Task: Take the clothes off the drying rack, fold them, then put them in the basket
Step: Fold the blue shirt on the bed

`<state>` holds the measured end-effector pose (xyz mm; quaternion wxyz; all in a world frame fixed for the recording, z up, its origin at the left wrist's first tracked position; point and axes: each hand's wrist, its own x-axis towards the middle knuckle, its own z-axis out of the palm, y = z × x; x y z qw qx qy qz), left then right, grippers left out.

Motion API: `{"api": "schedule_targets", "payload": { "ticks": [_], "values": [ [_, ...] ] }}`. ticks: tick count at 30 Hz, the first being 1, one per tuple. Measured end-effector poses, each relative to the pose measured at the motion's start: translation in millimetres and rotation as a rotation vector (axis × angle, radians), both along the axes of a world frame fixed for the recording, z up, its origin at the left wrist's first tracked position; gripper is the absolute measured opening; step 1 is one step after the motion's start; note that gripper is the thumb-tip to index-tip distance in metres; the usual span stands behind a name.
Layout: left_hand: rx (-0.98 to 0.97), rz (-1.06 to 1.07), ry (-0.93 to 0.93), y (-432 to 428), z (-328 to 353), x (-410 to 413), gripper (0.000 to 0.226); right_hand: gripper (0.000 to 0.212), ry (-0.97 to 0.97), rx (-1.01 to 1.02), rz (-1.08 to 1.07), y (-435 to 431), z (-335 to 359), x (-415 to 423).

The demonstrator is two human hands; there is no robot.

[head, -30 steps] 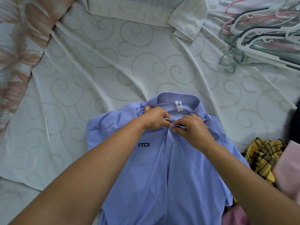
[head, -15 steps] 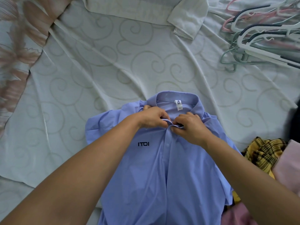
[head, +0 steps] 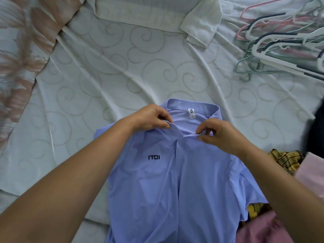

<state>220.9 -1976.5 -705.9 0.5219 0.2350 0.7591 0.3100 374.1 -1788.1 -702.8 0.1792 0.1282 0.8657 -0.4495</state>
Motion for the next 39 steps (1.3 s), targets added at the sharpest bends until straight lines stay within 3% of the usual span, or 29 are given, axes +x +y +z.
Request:
{"api": "schedule_targets", "payload": {
  "ticks": [10, 27, 32, 39],
  "values": [
    [-0.037, 0.021, 0.077, 26, 7, 22, 0.015, 0.006, 0.177, 0.117, -0.087, -29, 3, -13],
    [-0.030, -0.095, 0.148, 31, 11, 27, 0.018, 0.012, 0.147, 0.110, -0.234, -38, -5, -11],
    [-0.029, -0.100, 0.155, 29, 10, 29, 0.019, 0.023, 0.035, 0.217, -0.024, -39, -3, -14],
    [-0.061, -0.080, 0.181, 30, 1, 34, 0.024, 0.015, 0.092, 0.231, -0.076, -38, -5, -17]
  ]
}}
